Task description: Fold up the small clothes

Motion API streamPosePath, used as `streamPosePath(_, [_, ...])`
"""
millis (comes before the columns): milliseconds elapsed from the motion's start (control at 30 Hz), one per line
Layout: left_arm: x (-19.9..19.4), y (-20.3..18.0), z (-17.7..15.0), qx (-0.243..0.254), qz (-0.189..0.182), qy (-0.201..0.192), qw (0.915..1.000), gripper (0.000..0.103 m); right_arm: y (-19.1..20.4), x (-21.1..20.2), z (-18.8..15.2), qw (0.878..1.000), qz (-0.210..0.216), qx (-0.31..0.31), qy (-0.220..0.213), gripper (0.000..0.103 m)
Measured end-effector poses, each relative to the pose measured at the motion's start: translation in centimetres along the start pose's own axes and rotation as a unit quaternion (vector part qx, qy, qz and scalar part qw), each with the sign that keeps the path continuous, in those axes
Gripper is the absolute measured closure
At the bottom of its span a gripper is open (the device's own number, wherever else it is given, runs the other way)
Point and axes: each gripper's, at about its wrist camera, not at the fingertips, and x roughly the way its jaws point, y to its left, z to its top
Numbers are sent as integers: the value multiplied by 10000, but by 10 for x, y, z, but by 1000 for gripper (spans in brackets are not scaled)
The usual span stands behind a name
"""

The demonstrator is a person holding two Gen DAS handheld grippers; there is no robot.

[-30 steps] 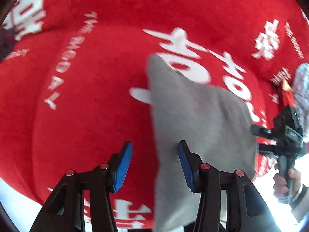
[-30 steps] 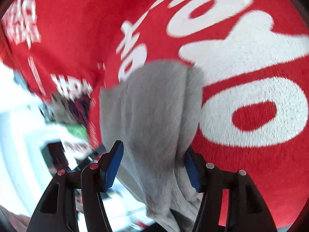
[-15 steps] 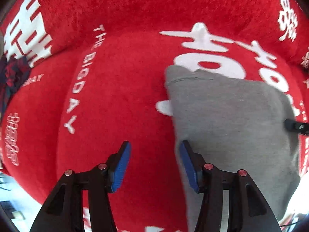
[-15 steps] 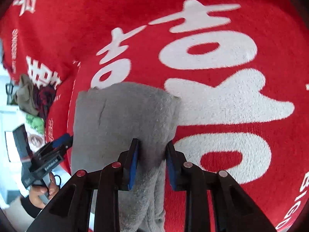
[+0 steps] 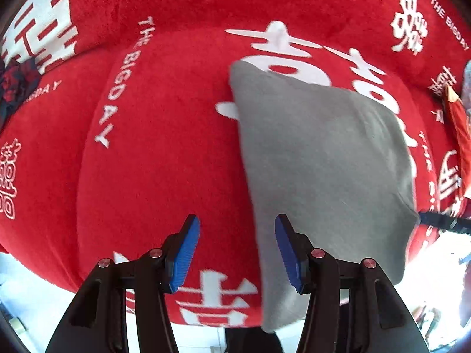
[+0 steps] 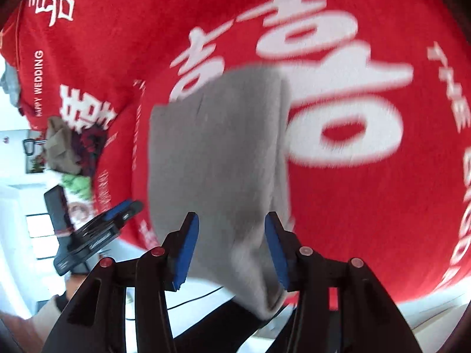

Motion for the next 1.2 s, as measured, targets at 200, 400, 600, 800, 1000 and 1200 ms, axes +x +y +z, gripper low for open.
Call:
streamPosePath(200, [15,-13,-20,-85,-54,127,9999,48,7,27,-17,9979,-555,-298,125,95])
streamPosePath(400, [26,-9,-25,-189,-70,140,9997,33,-15,42,-16,9929,-1108,-409,122,96])
streamPosePath(600, [20,-10,-24,-121,-4,205,9997,33,4,26,-25,9880,-1435,-556,111,95])
streamPosePath(800, [14,-7,-22,-286,15,221,9993,33,28,1,-23,9871,-1428,-699,-168,95])
streamPosePath(1000, [8,-9,-21,-229,184,183,9994,33,63,-1,-11,9765,-1645,-1318,-444,95])
streamPosePath(1200, [10,-3,-25,-548,45,180,9983,0,46,51,5,9755,-1869,-1161,7,95])
